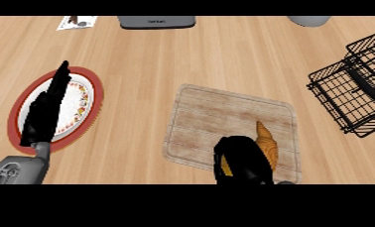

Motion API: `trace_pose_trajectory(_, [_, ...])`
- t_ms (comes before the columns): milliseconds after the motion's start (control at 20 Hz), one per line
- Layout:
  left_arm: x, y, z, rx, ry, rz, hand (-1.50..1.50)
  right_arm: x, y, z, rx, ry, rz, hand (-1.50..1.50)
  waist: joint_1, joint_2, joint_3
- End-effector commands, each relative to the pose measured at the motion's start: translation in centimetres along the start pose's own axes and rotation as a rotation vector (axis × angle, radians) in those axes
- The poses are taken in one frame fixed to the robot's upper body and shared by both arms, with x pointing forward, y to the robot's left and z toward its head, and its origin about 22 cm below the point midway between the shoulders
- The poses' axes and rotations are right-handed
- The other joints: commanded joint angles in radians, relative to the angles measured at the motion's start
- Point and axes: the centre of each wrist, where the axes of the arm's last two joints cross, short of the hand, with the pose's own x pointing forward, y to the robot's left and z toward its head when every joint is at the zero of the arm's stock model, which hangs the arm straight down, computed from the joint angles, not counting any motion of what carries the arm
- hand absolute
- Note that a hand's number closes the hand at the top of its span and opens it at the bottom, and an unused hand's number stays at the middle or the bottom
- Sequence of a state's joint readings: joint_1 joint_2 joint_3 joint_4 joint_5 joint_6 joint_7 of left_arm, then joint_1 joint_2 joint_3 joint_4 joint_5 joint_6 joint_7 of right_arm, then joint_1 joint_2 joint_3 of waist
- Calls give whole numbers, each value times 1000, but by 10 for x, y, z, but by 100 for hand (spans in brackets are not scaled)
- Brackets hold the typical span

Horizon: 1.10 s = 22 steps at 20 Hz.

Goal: Pick the lemon from the cutting board and place it in the tiered basket

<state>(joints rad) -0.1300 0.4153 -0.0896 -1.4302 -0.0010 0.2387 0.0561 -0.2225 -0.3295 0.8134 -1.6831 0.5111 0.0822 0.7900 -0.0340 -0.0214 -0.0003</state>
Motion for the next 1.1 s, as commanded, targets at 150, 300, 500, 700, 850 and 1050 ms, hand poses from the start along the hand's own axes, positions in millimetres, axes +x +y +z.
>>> trace_pose_trajectory(150, [-9,12,9,38,25,-6,0,-20,-29,97,-181,-340,-98,150,-42,-1,2])
trace_pose_trajectory(300, [-11,5,10,29,20,8,0,-25,-64,123,-391,-406,-143,150,-41,3,2])
trace_pose_trajectory(500, [-3,5,7,30,9,-3,0,-32,-98,164,-574,-446,-156,150,-37,8,3])
trace_pose_trajectory(700, [-3,12,6,19,2,-4,0,-38,-130,186,-688,-445,-155,150,-23,12,1])
trace_pose_trajectory(850, [-9,16,11,30,7,-9,0,-47,-148,194,-763,-405,-78,150,-25,10,1])
trace_pose_trajectory(1050, [-4,8,6,14,3,-8,0,-64,-189,198,-751,-351,-1,150,-5,15,0])
